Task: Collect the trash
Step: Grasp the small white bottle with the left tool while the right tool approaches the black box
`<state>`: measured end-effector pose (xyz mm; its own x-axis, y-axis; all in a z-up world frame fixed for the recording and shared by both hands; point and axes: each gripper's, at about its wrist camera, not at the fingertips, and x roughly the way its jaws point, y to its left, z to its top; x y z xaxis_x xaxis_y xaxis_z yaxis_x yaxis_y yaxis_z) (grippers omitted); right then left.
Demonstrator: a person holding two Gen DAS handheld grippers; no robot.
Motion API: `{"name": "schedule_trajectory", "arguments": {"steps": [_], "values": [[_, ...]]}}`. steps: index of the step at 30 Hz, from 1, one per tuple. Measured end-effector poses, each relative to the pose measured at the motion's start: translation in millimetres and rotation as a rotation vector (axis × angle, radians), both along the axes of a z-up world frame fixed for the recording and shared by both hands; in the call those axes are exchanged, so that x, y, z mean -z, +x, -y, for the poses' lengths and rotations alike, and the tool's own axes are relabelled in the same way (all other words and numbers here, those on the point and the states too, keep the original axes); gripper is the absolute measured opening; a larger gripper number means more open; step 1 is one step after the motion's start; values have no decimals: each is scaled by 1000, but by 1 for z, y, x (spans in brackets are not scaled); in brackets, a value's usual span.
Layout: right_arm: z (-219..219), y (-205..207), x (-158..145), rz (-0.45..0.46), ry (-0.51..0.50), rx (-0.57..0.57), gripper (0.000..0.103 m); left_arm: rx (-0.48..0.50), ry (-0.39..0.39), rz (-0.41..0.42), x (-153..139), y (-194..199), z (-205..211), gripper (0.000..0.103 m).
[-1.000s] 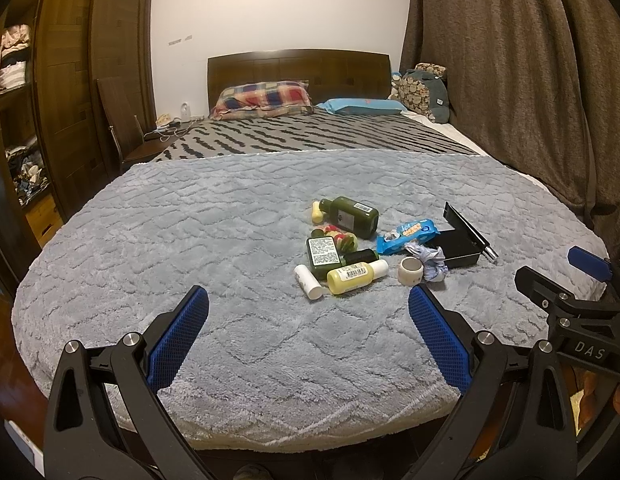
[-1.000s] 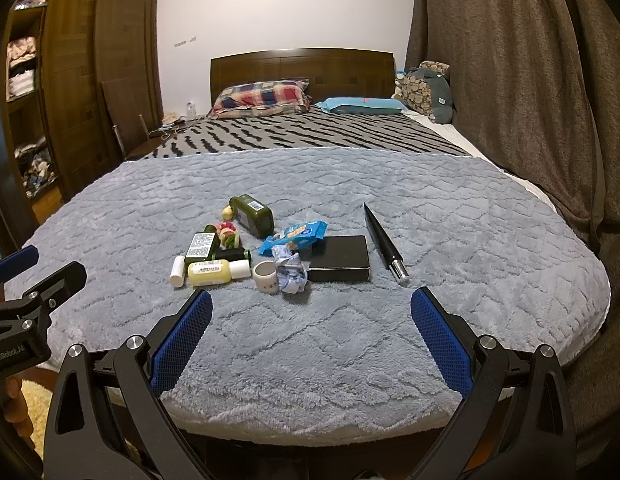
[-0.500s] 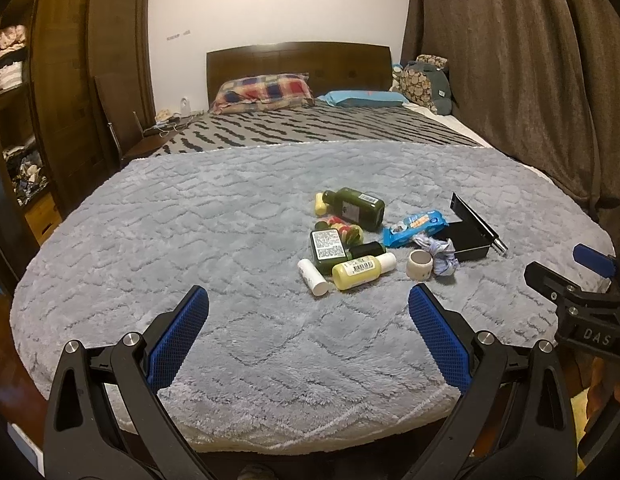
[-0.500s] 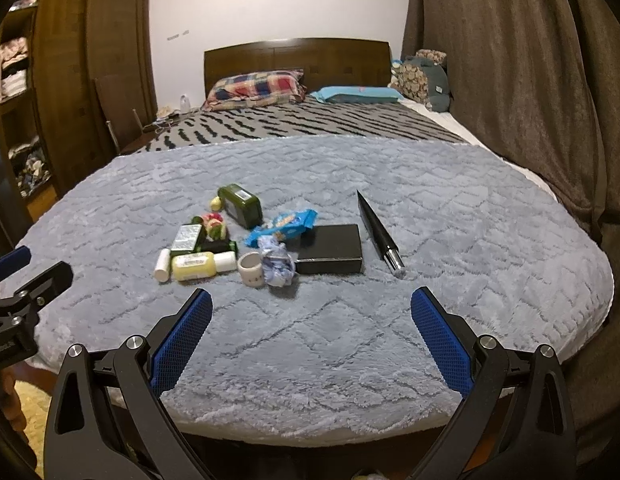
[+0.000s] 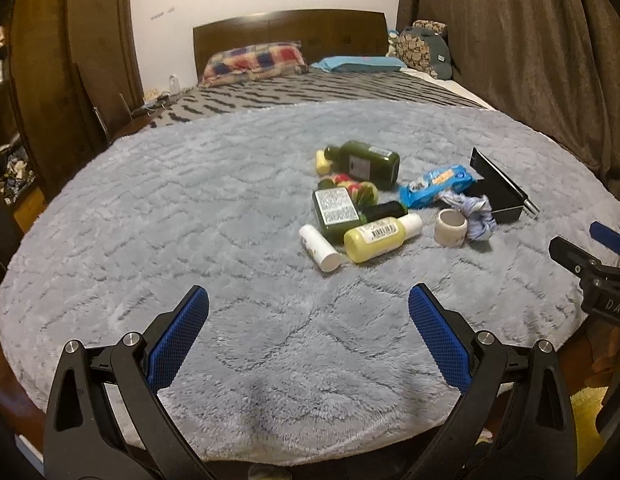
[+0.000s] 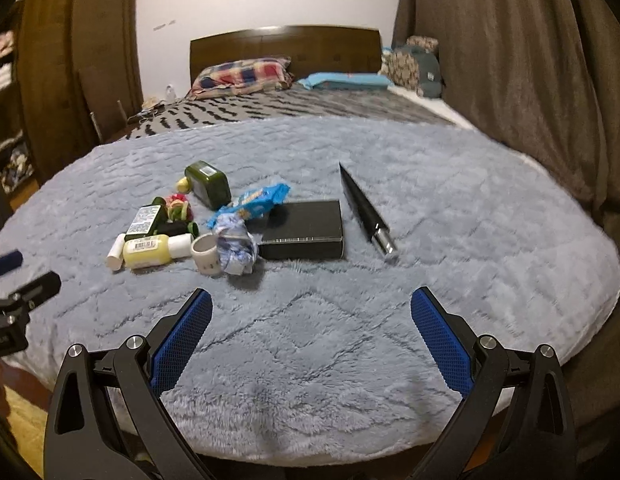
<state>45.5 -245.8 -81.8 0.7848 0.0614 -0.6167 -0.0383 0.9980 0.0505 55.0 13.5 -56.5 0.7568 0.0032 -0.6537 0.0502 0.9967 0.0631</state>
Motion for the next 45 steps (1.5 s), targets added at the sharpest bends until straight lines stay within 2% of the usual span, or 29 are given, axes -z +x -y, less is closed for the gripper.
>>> {"name": "schedule_trajectory", "arguments": {"steps": [6, 10, 16, 18, 23, 26, 29, 42, 45], "values": [[-1, 11, 14, -22, -9, -30, 100, 1, -21, -32, 22, 17, -4, 93], [5, 24, 25, -56, 17, 0, 99, -31, -27, -69, 37, 35, -7, 79], [11, 46, 47, -93, 62, 13, 82, -23, -57, -126, 55, 54, -5, 60], [9, 51, 48, -79, 46, 15, 80, -24, -53, -126, 58, 57, -3, 60], [4, 67, 52, -76, 34, 15, 81, -28, -70, -131, 62, 68, -2, 60], [3, 74, 52, -73, 54, 9, 90, -30, -86, -131, 63, 74, -4, 60], [-2, 79, 53, -71, 35, 7, 94, -27, -92, -130, 63, 78, -4, 60], [-4, 107, 54, -76, 30, 33, 94, -21, -116, -122, 62, 102, -6, 58], [-1, 105, 55, -65, 40, 34, 88, -24, -105, -125, 64, 106, -6, 50]]}}
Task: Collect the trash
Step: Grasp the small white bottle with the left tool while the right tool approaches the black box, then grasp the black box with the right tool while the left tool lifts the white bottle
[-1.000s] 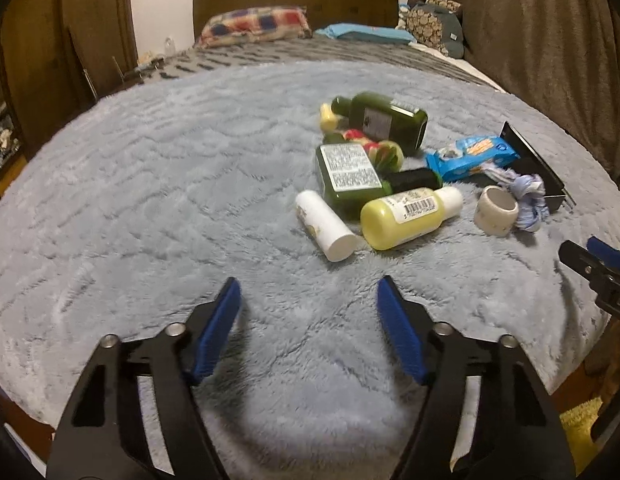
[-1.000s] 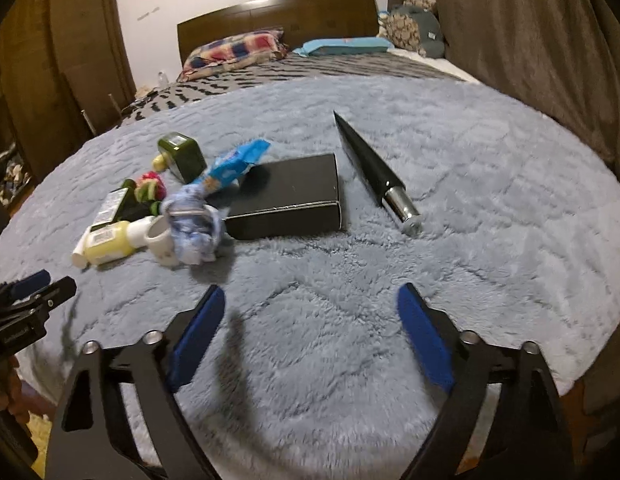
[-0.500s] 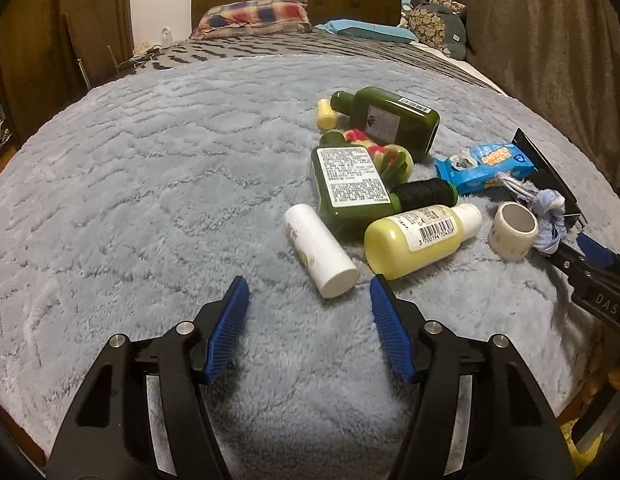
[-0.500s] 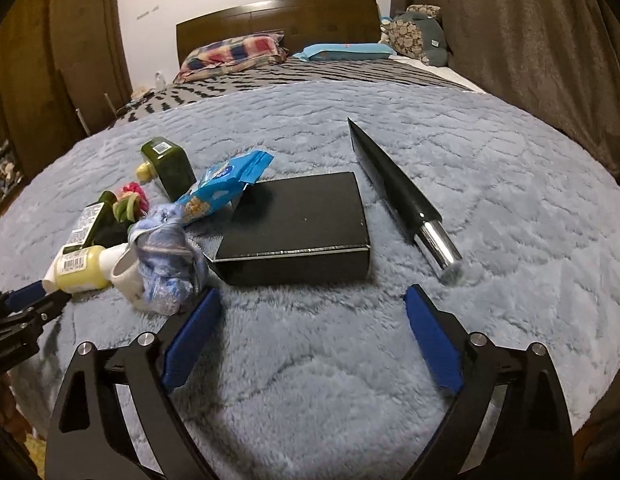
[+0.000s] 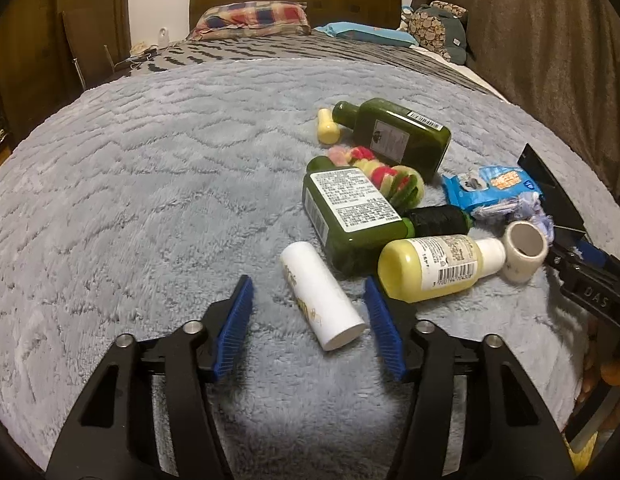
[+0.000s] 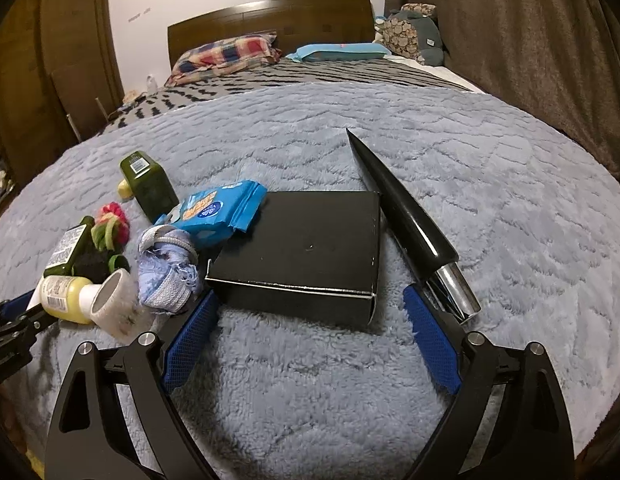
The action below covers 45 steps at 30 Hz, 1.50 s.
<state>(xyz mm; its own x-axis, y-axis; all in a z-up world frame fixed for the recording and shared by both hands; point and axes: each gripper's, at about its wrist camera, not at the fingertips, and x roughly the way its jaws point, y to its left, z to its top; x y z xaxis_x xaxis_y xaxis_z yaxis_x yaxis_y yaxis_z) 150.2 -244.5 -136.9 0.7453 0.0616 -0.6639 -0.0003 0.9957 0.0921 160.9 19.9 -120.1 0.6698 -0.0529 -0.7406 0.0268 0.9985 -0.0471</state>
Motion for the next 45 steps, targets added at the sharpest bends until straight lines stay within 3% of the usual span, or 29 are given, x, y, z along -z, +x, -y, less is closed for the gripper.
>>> {"name": "schedule_trajectory", "arguments": {"steps": [2, 4, 7, 9, 11, 14, 17, 20, 24, 30, 35, 37, 38, 45], "values": [[1, -2, 0, 4, 0, -3, 85, 3, 4, 1, 0, -1, -1, 46], [2, -6, 0, 12, -5, -9, 79, 6, 1, 4, 0, -2, -3, 35], [6, -14, 0, 30, -25, -6, 61, -2, 16, 15, 0, -6, -8, 21], [9, -19, 0, 35, -30, -13, 51, 13, 15, 24, 2, -9, -10, 19], [11, -23, -1, 43, -32, -28, 47, 27, 22, 36, 3, -15, -11, 18], [14, -24, -2, 41, -21, -52, 49, 40, 42, 50, 5, -20, -10, 18], [23, -25, -2, 28, 46, -60, 63, 40, 33, 50, 6, -19, -11, 18], [28, -19, -4, 9, 82, -75, 67, 34, 14, 43, 5, -17, -13, 18], [27, -2, -5, -22, 30, -81, 77, 28, -2, 40, 6, -14, -15, 18], [21, 21, -6, -55, -20, -86, 85, 35, -4, 42, 8, -14, -16, 19], [20, 36, -7, -68, -25, -92, 87, 42, -7, 41, 9, -11, -16, 20], [18, 38, -6, -66, -37, -94, 83, 43, -6, 41, 10, -10, -16, 19], [17, 36, -6, -63, -43, -90, 73, 44, -5, 42, 9, -10, -16, 19], [24, 8, -9, -38, -7, -86, 72, 62, -8, 53, 8, -17, -17, 18]]}}
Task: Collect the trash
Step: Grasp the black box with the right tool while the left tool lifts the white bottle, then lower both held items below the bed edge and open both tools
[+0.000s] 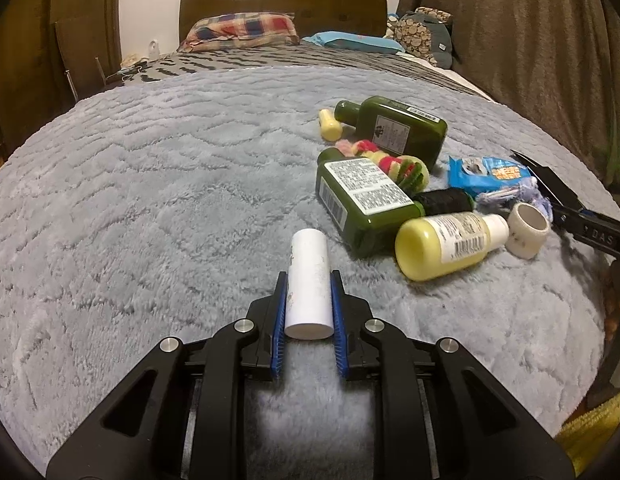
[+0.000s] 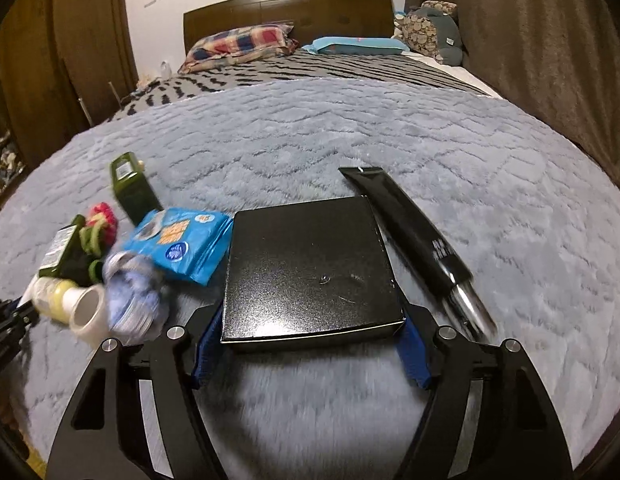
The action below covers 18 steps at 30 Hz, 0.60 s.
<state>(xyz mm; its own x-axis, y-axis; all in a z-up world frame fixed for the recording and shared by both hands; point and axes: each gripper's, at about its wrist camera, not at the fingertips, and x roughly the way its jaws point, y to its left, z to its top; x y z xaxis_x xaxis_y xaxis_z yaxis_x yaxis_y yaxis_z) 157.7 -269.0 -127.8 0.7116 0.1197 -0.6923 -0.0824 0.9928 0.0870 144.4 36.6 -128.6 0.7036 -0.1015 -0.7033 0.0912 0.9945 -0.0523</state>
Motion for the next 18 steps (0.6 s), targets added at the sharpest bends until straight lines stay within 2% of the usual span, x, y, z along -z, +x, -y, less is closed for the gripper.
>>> {"name": "schedule_trajectory", "arguments": {"steps": [8, 10, 15, 18], "values": [[1, -69, -1, 9, -12, 11, 72, 43, 41, 11, -5, -47, 1, 18], [2, -81, -2, 5, -2, 11, 72, 51, 31, 16, -9, -58, 1, 18], [11, -92, 4, -18, 26, 40, 72, 57, 16, 16, -8, -82, 1, 18], [6, -99, 5, -9, 5, 31, 73, 59, 8, 10, -7, -94, 1, 18]]}}
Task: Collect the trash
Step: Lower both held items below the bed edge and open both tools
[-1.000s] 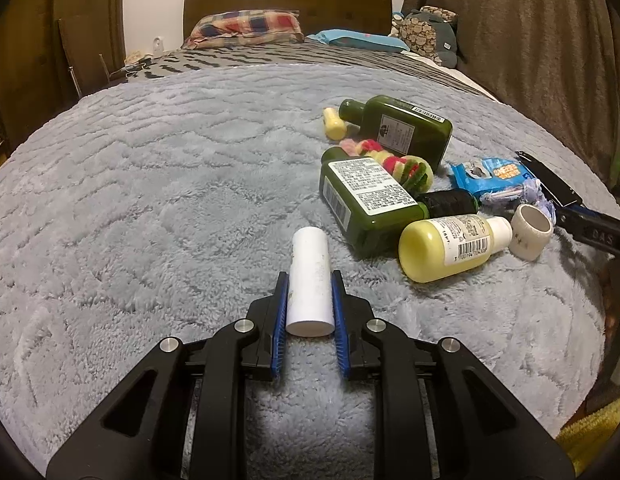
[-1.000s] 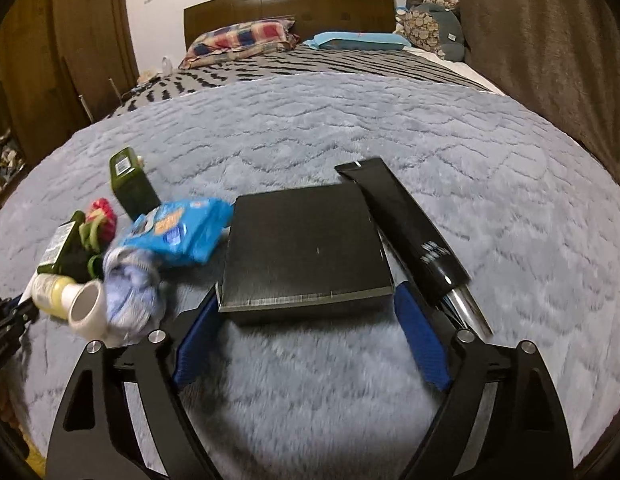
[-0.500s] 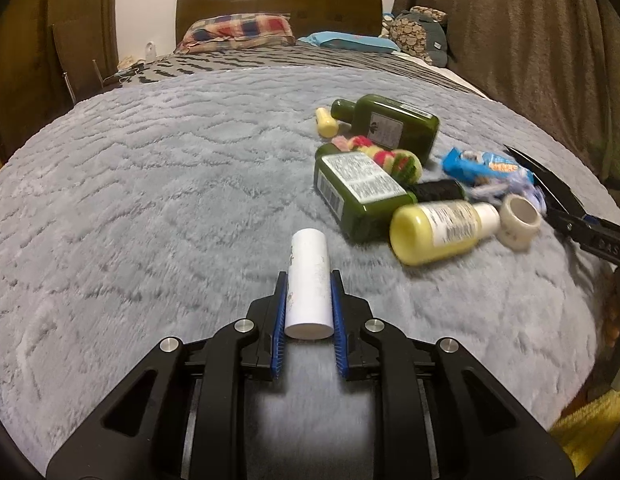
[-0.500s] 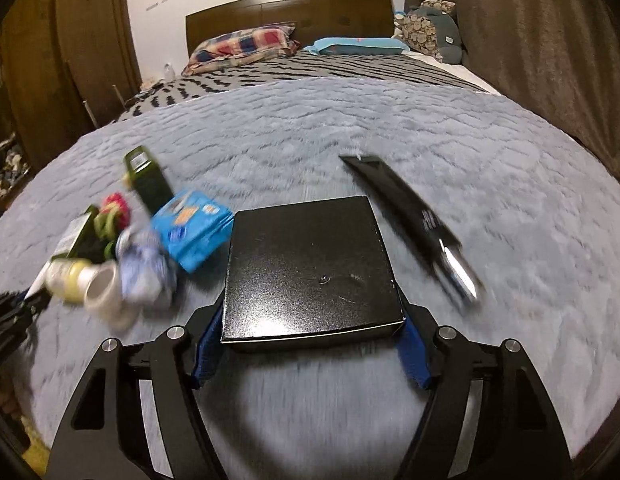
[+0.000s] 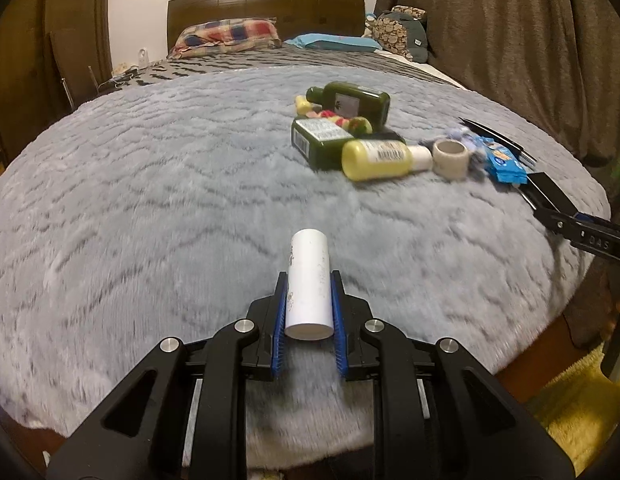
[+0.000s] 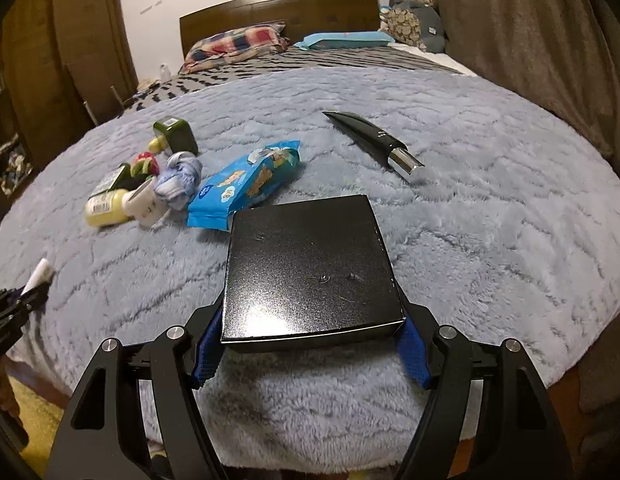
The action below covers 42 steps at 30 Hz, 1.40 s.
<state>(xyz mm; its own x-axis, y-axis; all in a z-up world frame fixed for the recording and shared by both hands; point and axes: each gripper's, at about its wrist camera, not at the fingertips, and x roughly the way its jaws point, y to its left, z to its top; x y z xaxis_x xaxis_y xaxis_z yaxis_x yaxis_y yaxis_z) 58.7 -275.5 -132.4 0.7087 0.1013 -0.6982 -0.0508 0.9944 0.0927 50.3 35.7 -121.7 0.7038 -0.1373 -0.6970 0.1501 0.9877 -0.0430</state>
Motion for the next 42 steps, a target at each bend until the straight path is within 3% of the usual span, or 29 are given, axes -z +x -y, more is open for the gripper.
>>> {"name": "schedule_trajectory", "arguments": {"steps": [6, 11, 17, 21, 27, 31, 37, 42], "values": [[0, -15, 2, 16, 17, 3, 74, 12, -10, -7, -2, -23, 2, 18], [12, -16, -5, 54, -24, 151, 72, 21, -5, -12, -2, -30, 8, 18], [31, 9, -1, 19, -32, 220, 72, 35, -8, -15, -3, -31, 14, 18], [33, -5, -9, 39, -57, 223, 72, 52, -11, -10, -7, -37, 18, 18], [15, -74, -31, 112, -47, 117, 72, 90, -41, 4, -16, -68, 27, 18], [-9, -116, -28, 114, -37, 24, 72, 105, -71, -19, -13, -91, 35, 18], [-49, -143, 9, -9, -26, -101, 72, 141, -66, -116, 17, -115, 51, 18], [-67, -145, 50, -159, -10, -153, 72, 158, -74, -258, 59, -124, 55, 18]]}}
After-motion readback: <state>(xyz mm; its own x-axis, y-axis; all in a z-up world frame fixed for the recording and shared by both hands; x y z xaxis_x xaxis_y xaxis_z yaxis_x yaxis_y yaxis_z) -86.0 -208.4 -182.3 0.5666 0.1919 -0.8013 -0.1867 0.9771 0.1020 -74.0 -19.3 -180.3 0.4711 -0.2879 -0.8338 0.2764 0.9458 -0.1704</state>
